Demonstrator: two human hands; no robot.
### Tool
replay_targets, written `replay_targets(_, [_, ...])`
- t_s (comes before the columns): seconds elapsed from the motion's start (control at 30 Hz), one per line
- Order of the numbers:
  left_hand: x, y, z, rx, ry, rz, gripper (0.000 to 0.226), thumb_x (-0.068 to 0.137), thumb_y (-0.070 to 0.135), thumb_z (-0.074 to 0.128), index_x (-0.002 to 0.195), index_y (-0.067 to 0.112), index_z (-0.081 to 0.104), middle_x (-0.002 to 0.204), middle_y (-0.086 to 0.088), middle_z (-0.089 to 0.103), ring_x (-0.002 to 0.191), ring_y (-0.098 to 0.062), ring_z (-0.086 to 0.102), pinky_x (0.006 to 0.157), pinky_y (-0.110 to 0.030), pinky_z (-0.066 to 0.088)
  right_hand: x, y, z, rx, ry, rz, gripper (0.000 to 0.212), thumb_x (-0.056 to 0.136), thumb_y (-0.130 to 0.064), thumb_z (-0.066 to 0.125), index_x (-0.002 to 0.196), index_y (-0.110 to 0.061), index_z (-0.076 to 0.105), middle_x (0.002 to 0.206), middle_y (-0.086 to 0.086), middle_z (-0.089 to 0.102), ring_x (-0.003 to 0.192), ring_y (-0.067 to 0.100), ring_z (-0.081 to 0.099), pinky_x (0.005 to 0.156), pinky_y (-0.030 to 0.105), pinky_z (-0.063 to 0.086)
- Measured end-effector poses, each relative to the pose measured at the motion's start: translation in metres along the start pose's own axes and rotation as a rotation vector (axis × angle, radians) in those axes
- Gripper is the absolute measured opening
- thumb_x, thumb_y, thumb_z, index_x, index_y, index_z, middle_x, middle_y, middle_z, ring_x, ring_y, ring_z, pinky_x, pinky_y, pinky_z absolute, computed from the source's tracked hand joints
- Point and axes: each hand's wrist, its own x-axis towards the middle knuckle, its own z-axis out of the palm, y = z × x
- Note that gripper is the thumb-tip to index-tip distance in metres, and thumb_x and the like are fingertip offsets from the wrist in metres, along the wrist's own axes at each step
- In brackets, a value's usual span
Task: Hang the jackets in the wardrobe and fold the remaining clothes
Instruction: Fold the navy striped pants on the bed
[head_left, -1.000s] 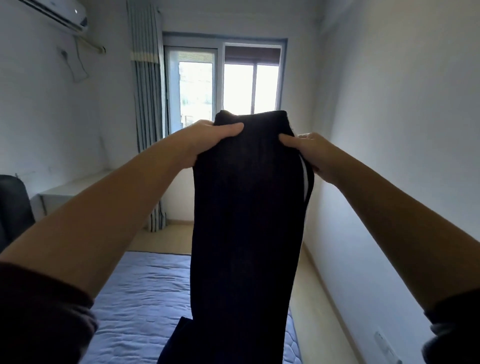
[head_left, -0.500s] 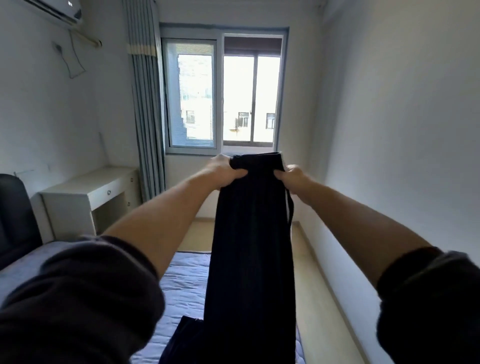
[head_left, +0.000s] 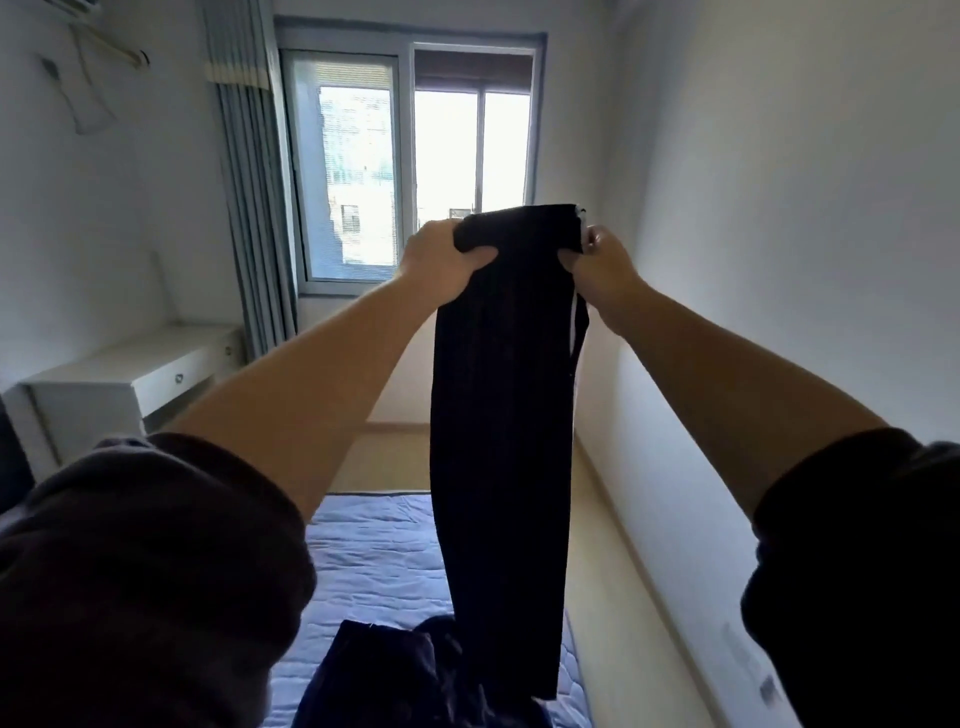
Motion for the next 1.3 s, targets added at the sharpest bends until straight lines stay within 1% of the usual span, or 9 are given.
replay_targets(0.13, [-0.039, 0.003, 0.007, -0.049, -0.051, 0.036, 0.03, 0.088, 0.032, 0.066, 0.113, 0.016, 0.066, 0.097, 0.005, 0.064, 0.088, -0.014, 0.06, 0.078, -0.026, 0.048, -0.047, 0.012, -0.01, 0.05, 0.01, 0.003, 0.014, 0.097, -0.012, 0.05, 0.111, -0.012, 0.049, 0.117, 0.015, 0.059, 0.105, 0.026, 0.06, 0.093, 0.036, 0.051])
replay_targets(0.27, [-0.101, -0.016, 0.029, -0.072, -0.141, 0.013, 0.021, 0.086, 0.031, 0.068, 0.105, 0.023, 0.07, 0.086, 0.009, 0.066, 0.082, -0.012, 0.061, 0.068, -0.017, 0.044, -0.115, 0.058, -0.008, 0.137, 0.001, 0.079, 0.02, 0.095, -0.005, 0.048, 0.114, -0.009, 0.053, 0.111, 0.008, 0.062, 0.1, 0.018, 0.062, 0.08, 0.023, 0.054])
replay_targets(0.37, [-0.167, -0.042, 0.05, -0.08, -0.237, -0.022, 0.015, 0.083, 0.03, 0.071, 0.096, 0.023, 0.072, 0.082, 0.006, 0.069, 0.08, -0.016, 0.063, 0.073, -0.025, 0.049, -0.178, 0.107, -0.002, 0.131, -0.018, 0.19, 0.027, 0.095, -0.003, 0.049, 0.121, 0.003, 0.047, 0.111, 0.014, 0.061, 0.103, 0.021, 0.06, 0.089, 0.035, 0.051])
replay_targets(0.47, [-0.25, -0.061, 0.062, -0.059, -0.28, -0.074, 0.015, 0.08, 0.03, 0.073, 0.07, 0.033, 0.063, 0.059, 0.02, 0.058, 0.06, 0.001, 0.052, 0.057, -0.01, 0.036, -0.253, 0.149, 0.0, 0.118, -0.121, 0.24, 0.024, 0.094, 0.002, 0.051, 0.118, 0.006, 0.048, 0.106, 0.018, 0.06, 0.098, 0.02, 0.057, 0.091, 0.036, 0.049])
replay_targets(0.63, [-0.393, -0.069, 0.071, -0.109, -0.421, -0.21, 0.013, 0.08, 0.027, 0.074, 0.076, 0.034, 0.065, 0.062, 0.018, 0.058, 0.06, 0.006, 0.052, 0.058, -0.011, 0.034, -0.386, 0.196, -0.007, 0.184, -0.247, 0.319, 0.028, 0.092, 0.008, 0.052, 0.102, -0.018, 0.053, 0.098, 0.003, 0.061, 0.089, 0.005, 0.058, 0.081, 0.017, 0.046])
replay_targets(0.73, [-0.474, -0.06, 0.08, -0.207, -0.421, -0.346, 0.012, 0.079, 0.019, 0.077, 0.089, 0.021, 0.073, 0.064, 0.02, 0.062, 0.061, 0.013, 0.053, 0.061, -0.008, 0.039, -0.458, 0.213, -0.021, 0.186, -0.327, 0.402, 0.019, 0.093, 0.003, 0.053, 0.108, -0.008, 0.054, 0.1, 0.005, 0.062, 0.091, 0.007, 0.058, 0.08, 0.019, 0.047])
replay_targets(0.87, [-0.558, -0.041, 0.095, -0.271, -0.435, -0.483, 0.009, 0.078, 0.018, 0.077, 0.08, 0.023, 0.07, 0.062, 0.016, 0.063, 0.061, 0.006, 0.053, 0.061, -0.017, 0.043, -0.529, 0.228, -0.045, 0.163, -0.371, 0.487, 0.018, 0.094, 0.0, 0.055, 0.111, 0.001, 0.054, 0.101, 0.012, 0.063, 0.092, 0.014, 0.057, 0.082, 0.027, 0.047])
replay_targets(0.97, [-0.591, -0.037, 0.108, -0.314, -0.459, -0.554, 0.011, 0.079, 0.021, 0.076, 0.08, 0.03, 0.07, 0.07, 0.013, 0.069, 0.066, 0.001, 0.061, 0.063, -0.014, 0.045, -0.557, 0.239, -0.058, 0.156, -0.408, 0.554, 0.018, 0.095, -0.005, 0.055, 0.112, 0.0, 0.054, 0.102, 0.01, 0.063, 0.093, 0.014, 0.058, 0.08, 0.024, 0.048])
replay_targets(1.3, [-0.568, -0.117, 0.17, -0.331, -0.496, -0.769, 0.01, 0.078, 0.024, 0.076, 0.085, 0.03, 0.07, 0.079, 0.013, 0.072, 0.075, -0.001, 0.066, 0.068, -0.018, 0.047, -0.528, 0.314, -0.022, 0.145, -0.498, 0.719, 0.024, 0.093, -0.011, 0.061, 0.117, -0.009, 0.058, 0.113, 0.013, 0.066, 0.107, 0.024, 0.063, 0.095, 0.04, 0.051])
